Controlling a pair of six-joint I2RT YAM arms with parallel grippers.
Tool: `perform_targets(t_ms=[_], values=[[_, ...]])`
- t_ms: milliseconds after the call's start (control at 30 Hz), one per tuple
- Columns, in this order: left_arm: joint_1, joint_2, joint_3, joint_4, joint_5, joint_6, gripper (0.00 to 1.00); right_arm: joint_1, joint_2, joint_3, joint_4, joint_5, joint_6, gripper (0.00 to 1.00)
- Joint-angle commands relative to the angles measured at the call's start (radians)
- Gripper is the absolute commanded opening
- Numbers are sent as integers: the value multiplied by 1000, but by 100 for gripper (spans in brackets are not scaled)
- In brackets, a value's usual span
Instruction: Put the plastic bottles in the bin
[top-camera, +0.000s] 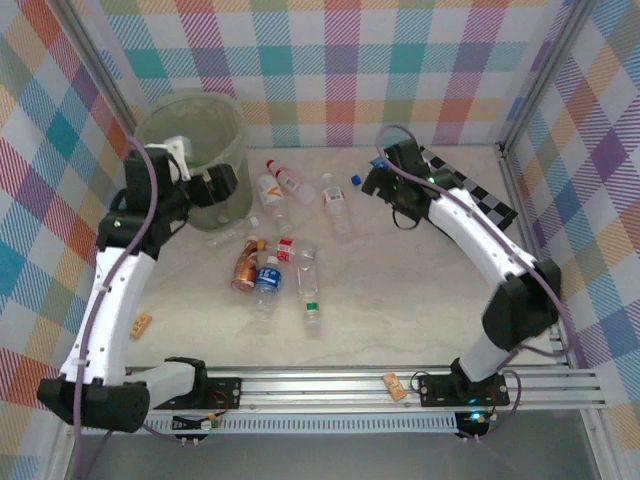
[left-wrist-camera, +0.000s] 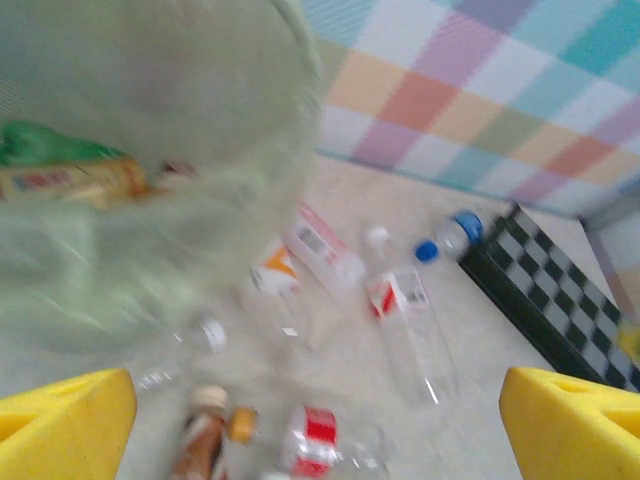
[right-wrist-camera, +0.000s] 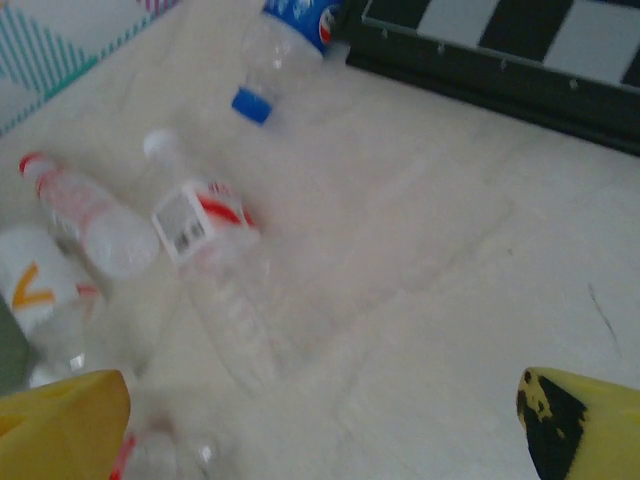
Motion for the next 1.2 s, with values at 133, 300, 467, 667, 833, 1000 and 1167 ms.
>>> perform_targets(t_ms=[133,300,467,667,833,1000,1167], values=[[-215,-159,-152,-11,-132,-128,92,-20,377,428,-135,82,159,99],[-295,-206,-261,0,-115,-189,92,-23,677,799,-237,89,238,99],[-306,-238,-313,17,-99,-227,92,-36,868,991,-185,50,249,99],[-308,-269,-325,19,-110,-243,92,-72,937,961,-53,-19,338,99],[-307,-279,-324,7,-125,-245,92,-88,999,987,-9,-67,371,99],[-308,-278,-325,7,-128,-245,92,-102,1059,1003,32,-116,402,100],[-307,-270,-317,1,-134,-239,92,-105,1083,1001,43,-118,403,95]])
